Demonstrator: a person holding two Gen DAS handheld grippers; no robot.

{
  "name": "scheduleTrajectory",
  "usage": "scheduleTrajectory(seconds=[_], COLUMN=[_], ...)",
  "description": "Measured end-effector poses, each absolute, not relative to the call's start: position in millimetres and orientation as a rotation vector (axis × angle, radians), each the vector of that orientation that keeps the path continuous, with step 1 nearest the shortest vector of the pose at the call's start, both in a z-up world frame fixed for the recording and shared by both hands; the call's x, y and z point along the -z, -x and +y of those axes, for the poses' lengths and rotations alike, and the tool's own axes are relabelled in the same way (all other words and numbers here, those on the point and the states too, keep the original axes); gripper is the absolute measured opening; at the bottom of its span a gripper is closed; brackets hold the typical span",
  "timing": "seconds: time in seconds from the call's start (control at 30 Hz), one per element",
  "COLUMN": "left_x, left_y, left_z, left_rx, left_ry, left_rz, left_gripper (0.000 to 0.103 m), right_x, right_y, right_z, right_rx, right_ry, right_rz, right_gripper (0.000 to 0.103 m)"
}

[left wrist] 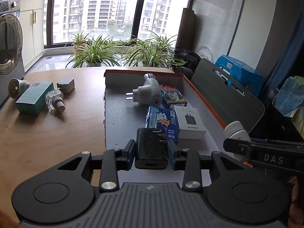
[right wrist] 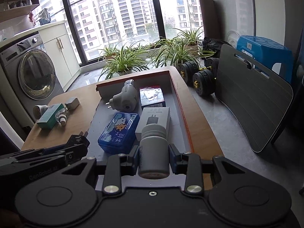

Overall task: Organize rigid objects
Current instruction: 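Lower the adapter with the left tool while the right tool lowers the pill bottle into the tray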

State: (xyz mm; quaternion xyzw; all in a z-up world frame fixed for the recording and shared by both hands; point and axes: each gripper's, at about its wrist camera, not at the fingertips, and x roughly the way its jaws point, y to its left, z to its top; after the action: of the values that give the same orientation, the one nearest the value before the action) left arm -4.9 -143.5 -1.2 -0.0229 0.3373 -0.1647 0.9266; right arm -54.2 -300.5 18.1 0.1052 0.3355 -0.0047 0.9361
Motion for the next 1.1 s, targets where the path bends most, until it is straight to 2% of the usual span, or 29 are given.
scheduleTrajectory(seconds=[1.1], left_x=[6], left_y=[2], left_z=[-174], left_rx=[0.41], left_ry=[0.03], left_rz=[0.7], left_gripper=[0.036], right_x=[-15], right_y=[51], right_z=[-306], right_rx=[0.023], right_ry=[-0.228], right_rz=[0.685], right_gripper=[0.04])
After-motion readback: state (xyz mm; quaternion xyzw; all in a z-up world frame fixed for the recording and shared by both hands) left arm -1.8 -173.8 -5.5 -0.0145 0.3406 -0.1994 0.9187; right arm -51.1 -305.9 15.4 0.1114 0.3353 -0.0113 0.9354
